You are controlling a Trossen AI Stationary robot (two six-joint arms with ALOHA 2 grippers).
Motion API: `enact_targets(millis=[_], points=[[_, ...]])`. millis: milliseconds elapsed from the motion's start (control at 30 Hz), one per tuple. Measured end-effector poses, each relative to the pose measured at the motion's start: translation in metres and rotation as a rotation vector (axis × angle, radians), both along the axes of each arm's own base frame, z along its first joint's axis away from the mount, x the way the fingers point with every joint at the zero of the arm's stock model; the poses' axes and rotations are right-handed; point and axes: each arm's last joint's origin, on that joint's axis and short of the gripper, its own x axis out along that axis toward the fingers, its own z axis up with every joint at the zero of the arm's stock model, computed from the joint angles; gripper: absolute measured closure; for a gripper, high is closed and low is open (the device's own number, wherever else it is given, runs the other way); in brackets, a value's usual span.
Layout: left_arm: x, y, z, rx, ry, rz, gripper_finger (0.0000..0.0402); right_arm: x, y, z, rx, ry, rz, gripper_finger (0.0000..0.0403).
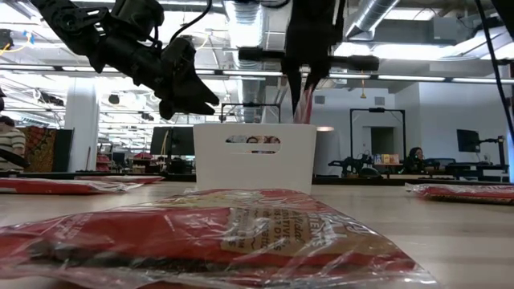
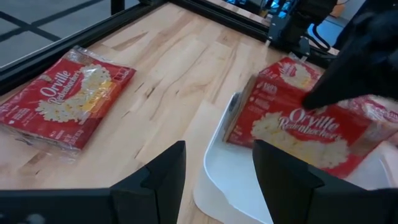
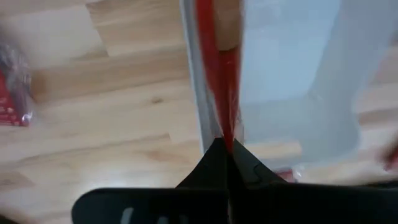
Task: Sort popcorn bags into baskets
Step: Put the red popcorn bag into the white bin
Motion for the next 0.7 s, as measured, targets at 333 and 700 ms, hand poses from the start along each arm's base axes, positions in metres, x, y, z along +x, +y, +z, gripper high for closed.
enact_targets(millis=[333,700], points=[[-0.0001,0.0001,-0.0001,0.011,0.004,-0.002,0.0228,0.0037,0.0007,-0.0123,-0.004,0.027,-0.026,0.0398],[-0.0001,0.0001,-0.0001,0.011,0.004,-0.001,0.0228,0.0018,-0.0006,-0.012,0.0,0.017,-0.1,0.0375]])
